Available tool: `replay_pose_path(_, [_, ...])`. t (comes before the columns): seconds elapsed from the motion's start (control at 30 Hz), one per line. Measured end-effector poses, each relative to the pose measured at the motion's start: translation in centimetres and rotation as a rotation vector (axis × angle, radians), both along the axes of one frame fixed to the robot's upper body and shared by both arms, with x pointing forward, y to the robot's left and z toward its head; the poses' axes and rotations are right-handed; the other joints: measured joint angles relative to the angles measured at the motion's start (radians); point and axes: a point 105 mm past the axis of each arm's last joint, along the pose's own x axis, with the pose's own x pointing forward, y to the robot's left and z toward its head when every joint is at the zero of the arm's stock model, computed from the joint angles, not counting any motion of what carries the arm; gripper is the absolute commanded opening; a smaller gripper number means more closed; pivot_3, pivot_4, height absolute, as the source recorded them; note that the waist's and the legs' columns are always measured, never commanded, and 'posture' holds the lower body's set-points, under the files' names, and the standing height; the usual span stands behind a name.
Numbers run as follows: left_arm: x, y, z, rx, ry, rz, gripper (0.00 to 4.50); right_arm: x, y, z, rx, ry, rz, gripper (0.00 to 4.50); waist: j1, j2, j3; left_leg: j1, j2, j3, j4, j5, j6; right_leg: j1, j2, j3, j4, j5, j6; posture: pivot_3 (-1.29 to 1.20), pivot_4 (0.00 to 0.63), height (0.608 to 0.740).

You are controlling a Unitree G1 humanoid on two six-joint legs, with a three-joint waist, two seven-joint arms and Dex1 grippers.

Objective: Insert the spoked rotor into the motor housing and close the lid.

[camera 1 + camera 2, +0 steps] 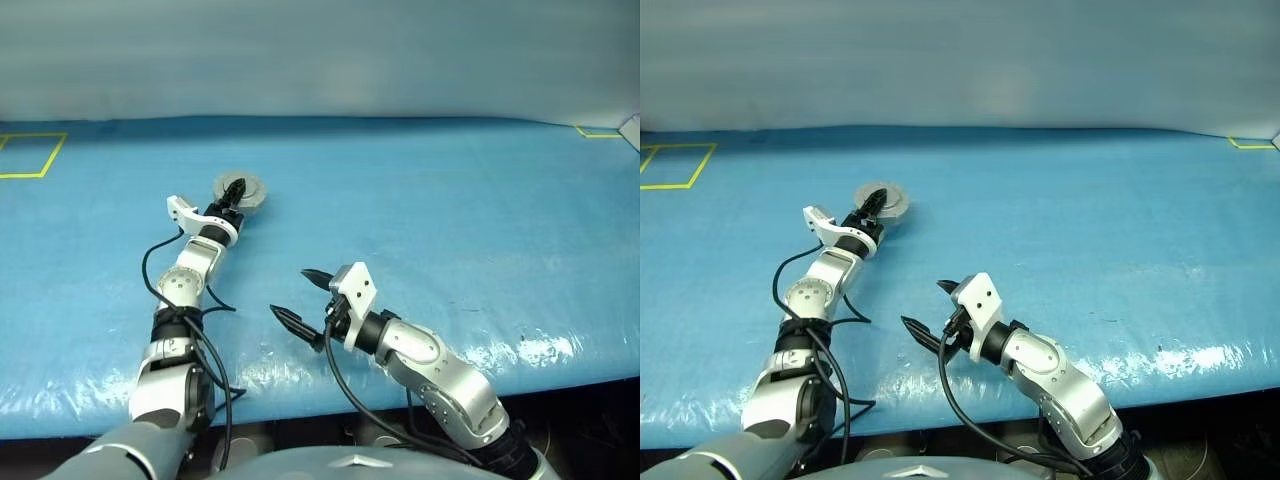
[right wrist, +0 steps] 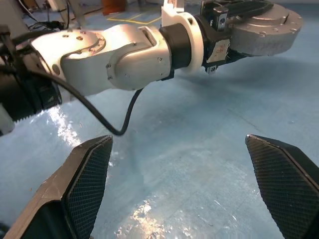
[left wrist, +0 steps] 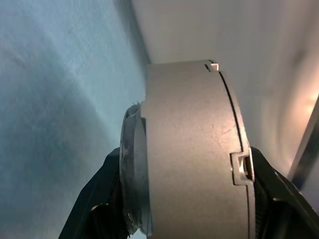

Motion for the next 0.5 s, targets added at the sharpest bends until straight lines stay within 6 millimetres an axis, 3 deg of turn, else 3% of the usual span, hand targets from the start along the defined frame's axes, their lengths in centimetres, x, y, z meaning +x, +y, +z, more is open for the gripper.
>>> replay_pose_path(0.17, [1.7,0.5,-0.6,0.107,0.043,0.016,2.45,0.3,0.1,-0.4,-0.062,-0.091,-0.045,4.50,-0.002,-0.001,0.001,0.000,0.000,0.000,-0.001,0.000,-0.001,-0.001,0.000,0.000,0.000,0.000,0.000,0.00,0.150,0.740])
replay_pose_path(0.3, [2.1,1.1,-1.6,0.226,0.103,0.026,2.45,0.5,0.2,-0.1,-0.064,-0.156,-0.060,4.50,-0.006,-0.002,0.001,0.000,0.000,0.000,-0.001,0.001,-0.002,-0.001,0.000,0.000,0.000,0.000,0.000,0.00,0.150,0.740])
replay_pose_path(0.43, [2.3,1.6,-1.3,0.317,0.102,0.022,2.45,0.3,0.4,-0.5,-0.070,-0.157,-0.059,4.50,-0.009,-0.002,0.001,0.001,0.001,-0.001,-0.001,0.002,-0.003,-0.001,0.000,0.000,0.001,0.000,0.000,0.00,0.150,0.740])
replay_pose_path(0.5, [2.3,1.8,-1.4,0.325,0.111,0.021,3.17,0.3,0.4,-0.8,-0.077,-0.147,-0.060,4.50,-0.010,-0.002,0.001,0.001,0.001,-0.001,-0.001,0.001,-0.002,-0.001,0.000,0.000,0.002,0.000,0.000,0.00,0.150,0.740])
